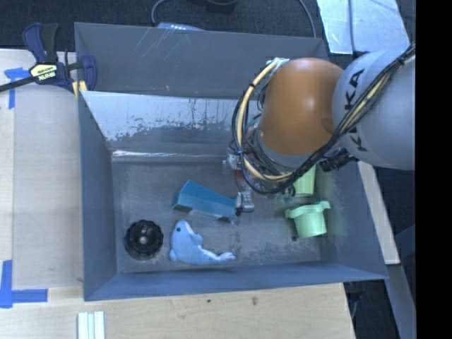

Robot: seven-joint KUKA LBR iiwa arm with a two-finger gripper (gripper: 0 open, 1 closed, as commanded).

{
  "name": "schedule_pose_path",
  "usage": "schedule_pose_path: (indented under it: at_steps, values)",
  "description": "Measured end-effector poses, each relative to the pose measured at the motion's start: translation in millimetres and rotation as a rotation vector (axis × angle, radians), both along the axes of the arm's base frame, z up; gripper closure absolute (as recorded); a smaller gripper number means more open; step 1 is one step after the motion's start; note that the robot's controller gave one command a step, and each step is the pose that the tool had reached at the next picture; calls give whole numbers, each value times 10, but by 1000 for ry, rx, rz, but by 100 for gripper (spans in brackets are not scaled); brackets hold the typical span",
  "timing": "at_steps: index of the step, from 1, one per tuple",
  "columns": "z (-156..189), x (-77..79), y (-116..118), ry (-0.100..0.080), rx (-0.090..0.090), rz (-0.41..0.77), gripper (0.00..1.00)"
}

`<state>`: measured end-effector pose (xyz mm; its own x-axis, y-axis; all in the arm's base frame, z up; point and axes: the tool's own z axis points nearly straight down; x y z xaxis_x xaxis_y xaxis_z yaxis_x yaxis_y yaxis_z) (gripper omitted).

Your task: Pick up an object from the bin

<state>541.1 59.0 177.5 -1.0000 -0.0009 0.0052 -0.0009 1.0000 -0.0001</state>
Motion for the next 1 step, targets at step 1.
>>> schedule_pose_path:
  at_steps: [1]
  values:
    - [43,18,-1,-8,1,-1,0]
